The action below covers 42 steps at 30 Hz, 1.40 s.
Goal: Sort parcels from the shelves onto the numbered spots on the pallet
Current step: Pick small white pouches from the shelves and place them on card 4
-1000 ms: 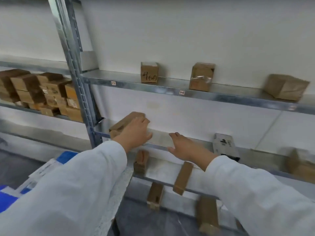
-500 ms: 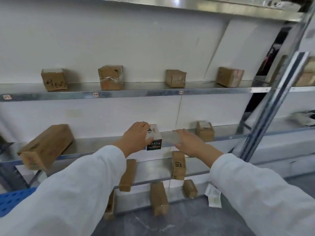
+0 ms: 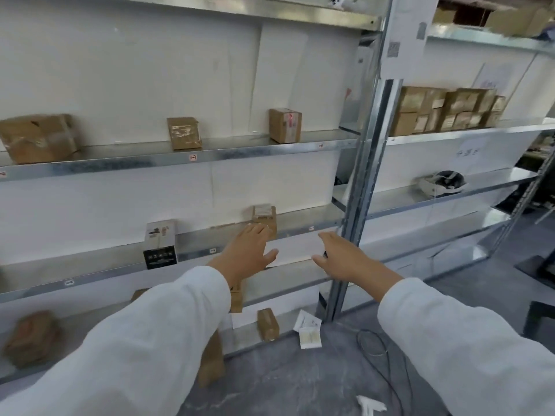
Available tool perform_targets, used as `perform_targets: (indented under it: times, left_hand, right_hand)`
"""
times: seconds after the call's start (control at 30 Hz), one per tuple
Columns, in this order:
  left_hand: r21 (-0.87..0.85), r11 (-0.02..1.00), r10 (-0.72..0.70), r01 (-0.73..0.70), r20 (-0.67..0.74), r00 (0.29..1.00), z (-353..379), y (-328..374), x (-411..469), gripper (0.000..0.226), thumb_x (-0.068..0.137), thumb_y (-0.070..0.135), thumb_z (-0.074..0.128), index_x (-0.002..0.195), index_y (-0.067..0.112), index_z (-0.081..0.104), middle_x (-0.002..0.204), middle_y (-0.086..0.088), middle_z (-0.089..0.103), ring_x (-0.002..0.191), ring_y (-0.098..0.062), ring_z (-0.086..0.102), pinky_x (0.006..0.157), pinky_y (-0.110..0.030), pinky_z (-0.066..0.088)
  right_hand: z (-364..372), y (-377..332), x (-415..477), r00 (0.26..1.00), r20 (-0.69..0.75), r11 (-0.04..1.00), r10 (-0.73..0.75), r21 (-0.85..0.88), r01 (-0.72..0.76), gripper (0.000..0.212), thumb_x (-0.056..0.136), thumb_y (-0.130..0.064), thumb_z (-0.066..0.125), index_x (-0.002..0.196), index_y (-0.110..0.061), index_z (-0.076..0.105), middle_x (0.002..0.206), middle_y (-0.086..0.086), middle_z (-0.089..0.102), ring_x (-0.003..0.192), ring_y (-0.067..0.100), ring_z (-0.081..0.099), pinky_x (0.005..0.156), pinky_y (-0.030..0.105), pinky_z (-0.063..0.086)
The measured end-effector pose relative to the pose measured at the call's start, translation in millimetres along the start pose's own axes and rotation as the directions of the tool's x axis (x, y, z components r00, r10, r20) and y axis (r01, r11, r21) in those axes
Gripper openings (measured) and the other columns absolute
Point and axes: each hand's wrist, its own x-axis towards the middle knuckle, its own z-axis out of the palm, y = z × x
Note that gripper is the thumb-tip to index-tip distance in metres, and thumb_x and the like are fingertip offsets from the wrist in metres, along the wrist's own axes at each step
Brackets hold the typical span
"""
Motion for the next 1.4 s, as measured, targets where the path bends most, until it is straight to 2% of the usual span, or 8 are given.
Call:
perform_targets:
  times: [0.13, 0.3, 0.43, 0.67, 0.77, 1.03, 1.17, 1.4]
  left_hand:
    - [0.0, 1.0, 0.014, -0.014, 0.058, 0.998, 27, 46, 19, 0.056, 0.096, 0.043, 0.045, 0.142, 0.012, 0.038, 0.144, -0.003, 0.04, 0.135, -0.021, 0.035, 0.114, -0.034, 0.025]
    - [0.015, 0.999, 0.027, -0.029, 0.085, 0.996, 54, 81, 37, 0.055, 0.096, 0.043, 0.046, 0.142, 0.013, 0.037, 0.146, -0.003, 0.039, 0.136, -0.02, 0.033, 0.113, -0.033, 0.026]
    - [0.03, 0.998, 0.045, -0.049, 0.108, 0.993, 73, 95, 56, 0.055, 0.097, 0.041, 0.046, 0.143, 0.012, 0.037, 0.147, -0.004, 0.039, 0.137, -0.02, 0.033, 0.115, -0.032, 0.023]
    - [0.03, 0.995, 0.089, -0.094, 0.137, 0.987, 107, 104, 116, 0.055, 0.097, 0.04, 0.046, 0.143, 0.012, 0.037, 0.148, -0.004, 0.038, 0.137, -0.02, 0.033, 0.115, -0.031, 0.022]
    - [0.006, 0.994, 0.111, -0.114, 0.151, 0.982, 128, 100, 151, 0.054, 0.096, 0.04, 0.046, 0.142, 0.011, 0.038, 0.147, -0.005, 0.04, 0.136, -0.021, 0.034, 0.115, -0.031, 0.024]
    - [-0.068, 0.993, 0.109, -0.095, 0.252, 0.961, 192, 61, 245, 0.051, 0.096, 0.037, 0.046, 0.139, 0.009, 0.041, 0.142, -0.006, 0.043, 0.131, -0.023, 0.037, 0.113, -0.029, 0.021]
    - [-0.13, 0.99, 0.096, -0.057, 0.32, 0.942, 222, 33, 295, 0.053, 0.095, 0.039, 0.049, 0.139, 0.011, 0.041, 0.143, -0.005, 0.044, 0.13, -0.023, 0.04, 0.111, -0.032, 0.031]
    - [-0.188, 0.982, 0.077, -0.002, 0.392, 0.917, 279, 6, 356, 0.053, 0.094, 0.038, 0.05, 0.139, 0.01, 0.042, 0.142, -0.005, 0.045, 0.13, -0.021, 0.042, 0.109, -0.031, 0.034]
  right_hand:
    - [-2, 63, -18, 0.998, 0.01, 0.996, 0.06, 0.067, -0.06, 0.062, 0.096, -0.041, 0.048, 0.146, -0.01, 0.028, 0.146, 0.012, 0.038, 0.126, 0.029, 0.045, 0.103, 0.041, 0.041]
    - [3, 109, -24, 0.998, 0.009, 0.993, 0.061, 0.101, -0.061, 0.072, 0.097, -0.037, 0.048, 0.151, -0.006, 0.014, 0.159, 0.011, 0.015, 0.128, 0.03, 0.045, 0.105, 0.04, 0.039]
    - [7, 130, -15, 0.998, 0.022, 0.988, 0.064, 0.141, -0.066, 0.063, 0.097, -0.036, 0.048, 0.147, -0.006, 0.024, 0.149, 0.015, 0.034, 0.129, 0.03, 0.044, 0.106, 0.041, 0.039]
    - [12, 165, 25, 0.996, 0.036, 0.979, 0.087, 0.18, -0.092, 0.06, 0.097, -0.039, 0.049, 0.144, -0.007, 0.029, 0.145, 0.013, 0.04, 0.128, 0.029, 0.044, 0.106, 0.04, 0.039]
    - [17, 184, 54, 0.992, 0.056, 0.975, 0.112, 0.189, -0.121, 0.062, 0.097, -0.037, 0.05, 0.147, -0.008, 0.026, 0.147, 0.013, 0.037, 0.132, 0.029, 0.041, 0.108, 0.038, 0.035]
    - [41, 220, 163, 0.973, 0.156, 0.964, 0.171, 0.176, -0.198, 0.06, 0.098, -0.038, 0.047, 0.146, -0.009, 0.028, 0.142, 0.013, 0.04, 0.123, 0.028, 0.048, 0.103, 0.038, 0.041]
    - [56, 240, 210, 0.952, 0.234, 0.952, 0.198, 0.185, -0.244, 0.064, 0.098, -0.04, 0.046, 0.148, -0.008, 0.024, 0.146, 0.014, 0.037, 0.129, 0.029, 0.043, 0.107, 0.038, 0.037]
    - [90, 281, 277, 0.918, 0.292, 0.934, 0.268, 0.154, -0.322, 0.065, 0.097, -0.042, 0.045, 0.149, -0.01, 0.024, 0.148, 0.012, 0.036, 0.131, 0.028, 0.041, 0.106, 0.035, 0.035]
